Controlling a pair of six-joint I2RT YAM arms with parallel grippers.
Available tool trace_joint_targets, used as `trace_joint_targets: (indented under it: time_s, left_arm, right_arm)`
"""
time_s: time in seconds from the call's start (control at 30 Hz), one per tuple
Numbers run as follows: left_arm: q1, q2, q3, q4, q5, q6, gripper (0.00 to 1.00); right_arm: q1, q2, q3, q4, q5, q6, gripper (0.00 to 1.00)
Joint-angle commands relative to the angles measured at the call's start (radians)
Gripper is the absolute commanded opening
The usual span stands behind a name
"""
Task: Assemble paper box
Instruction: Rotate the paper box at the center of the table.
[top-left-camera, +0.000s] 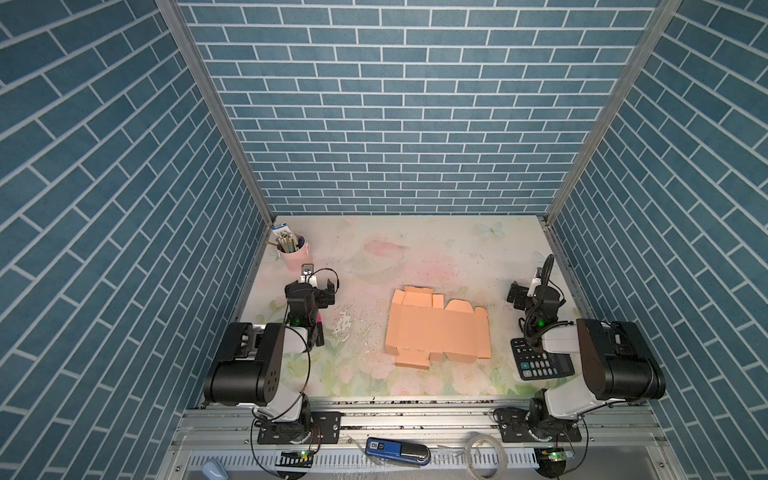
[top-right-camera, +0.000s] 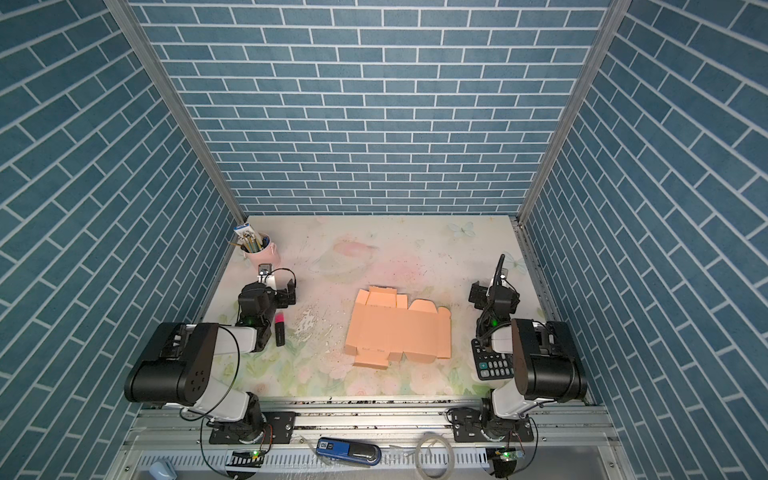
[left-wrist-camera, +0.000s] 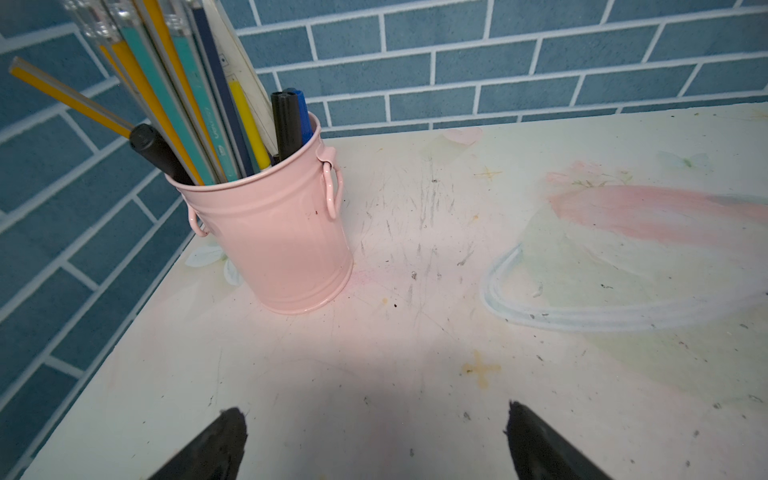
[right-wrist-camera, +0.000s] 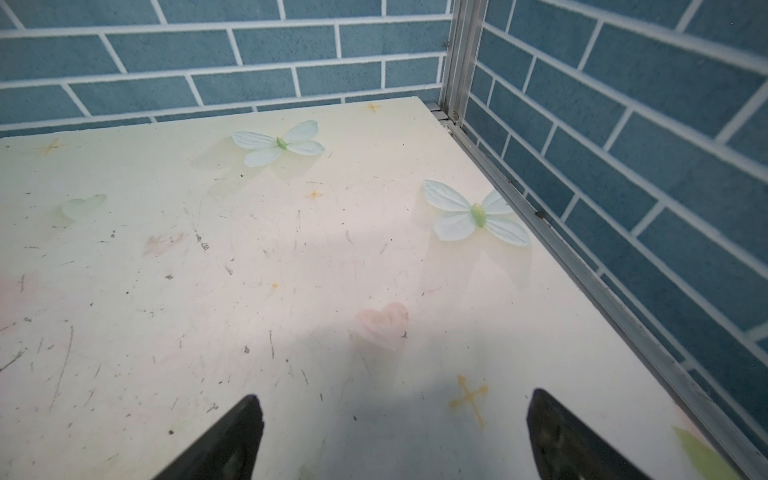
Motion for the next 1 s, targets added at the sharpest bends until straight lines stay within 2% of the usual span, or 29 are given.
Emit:
trace_joint_targets:
  time_s: [0.0, 0.9, 0.97]
  left_arm:
    - [-0.005, -0.001, 0.014, -0.008, -0.007, 0.008, 0.99]
    - [-0.011, -0.001, 0.016, -0.009, -0.02, 0.007, 0.99]
    - [-0.008, -0.025, 0.033, -0.064, -0.049, -0.012, 1.0]
  right_arm:
    - [-0.004, 0.005, 0.02, 0.019, 0.015, -0.023, 0.99]
    - [-0.004, 0.0, -0.015, 0.082, 0.046, -0.017, 0.98]
    - [-0.002, -0.001, -0.024, 0.1, 0.048, -0.017, 0.97]
